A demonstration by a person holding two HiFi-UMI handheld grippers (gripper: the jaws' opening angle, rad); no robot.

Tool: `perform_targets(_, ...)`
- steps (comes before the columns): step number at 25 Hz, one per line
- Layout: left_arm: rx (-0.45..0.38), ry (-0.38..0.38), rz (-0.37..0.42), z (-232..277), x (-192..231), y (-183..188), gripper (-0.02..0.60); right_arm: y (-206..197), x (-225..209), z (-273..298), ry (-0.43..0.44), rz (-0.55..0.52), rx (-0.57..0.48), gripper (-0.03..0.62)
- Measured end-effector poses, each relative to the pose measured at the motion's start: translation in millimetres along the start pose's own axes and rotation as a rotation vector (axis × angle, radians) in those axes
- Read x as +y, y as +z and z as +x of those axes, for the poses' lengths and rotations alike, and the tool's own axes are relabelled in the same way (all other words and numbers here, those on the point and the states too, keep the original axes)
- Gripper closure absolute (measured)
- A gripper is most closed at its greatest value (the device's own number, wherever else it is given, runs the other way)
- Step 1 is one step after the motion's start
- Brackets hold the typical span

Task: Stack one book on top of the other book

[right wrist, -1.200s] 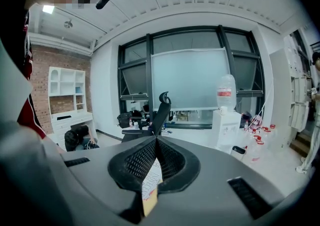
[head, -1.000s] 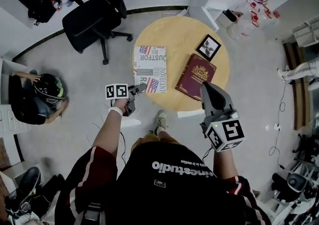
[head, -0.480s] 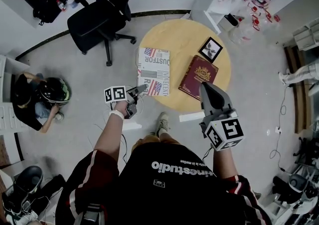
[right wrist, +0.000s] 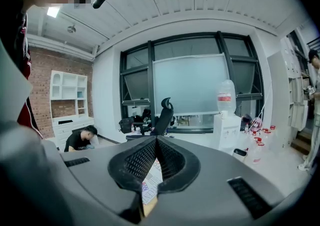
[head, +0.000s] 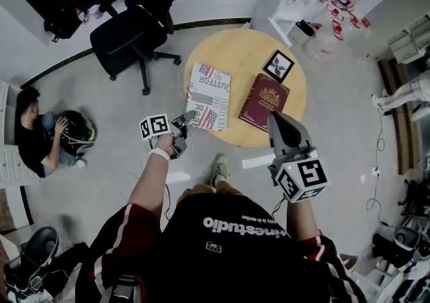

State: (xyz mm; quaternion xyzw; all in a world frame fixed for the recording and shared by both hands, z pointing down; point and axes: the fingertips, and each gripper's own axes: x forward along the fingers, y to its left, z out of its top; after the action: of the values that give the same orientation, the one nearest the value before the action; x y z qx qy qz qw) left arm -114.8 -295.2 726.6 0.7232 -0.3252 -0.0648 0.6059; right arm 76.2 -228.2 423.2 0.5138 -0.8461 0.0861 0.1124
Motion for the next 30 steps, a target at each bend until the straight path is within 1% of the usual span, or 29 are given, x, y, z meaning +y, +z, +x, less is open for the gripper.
perform_targets(4,-0.015,-0.016,0.004,-6,-14,-2,0.414,5,1,-13,-0.018,0.003,-0.018,0.568)
perform_targets(10,-0.059,-0.079,-0.05,-20,-38,-12,0.416,6,4,-37,-0.051,0.012,-0.035,0.568)
perform_targets(14,-0.062,-0.118,-0.029,-32,-61,-15,0.416,12,9,-53,-0.077,0.001,-0.058,0.568)
perform_targets(17,-0.054,-0.154,-0.008,-41,-79,-20,0.416,14,11,-67,-0.103,-0.003,-0.074,0.568)
perform_targets(23,-0.022,-0.226,-0.009,-51,-111,-31,0.415,18,17,-97,-0.165,-0.01,-0.093,0.568)
perform_targets(26,0.008,-0.249,-0.003,-47,-123,-36,0.415,19,17,-113,-0.205,-0.009,-0.104,0.568)
perform_targets(30,0.061,-0.266,0.016,-31,-137,-49,0.416,16,7,-137,-0.262,-0.001,-0.109,0.568)
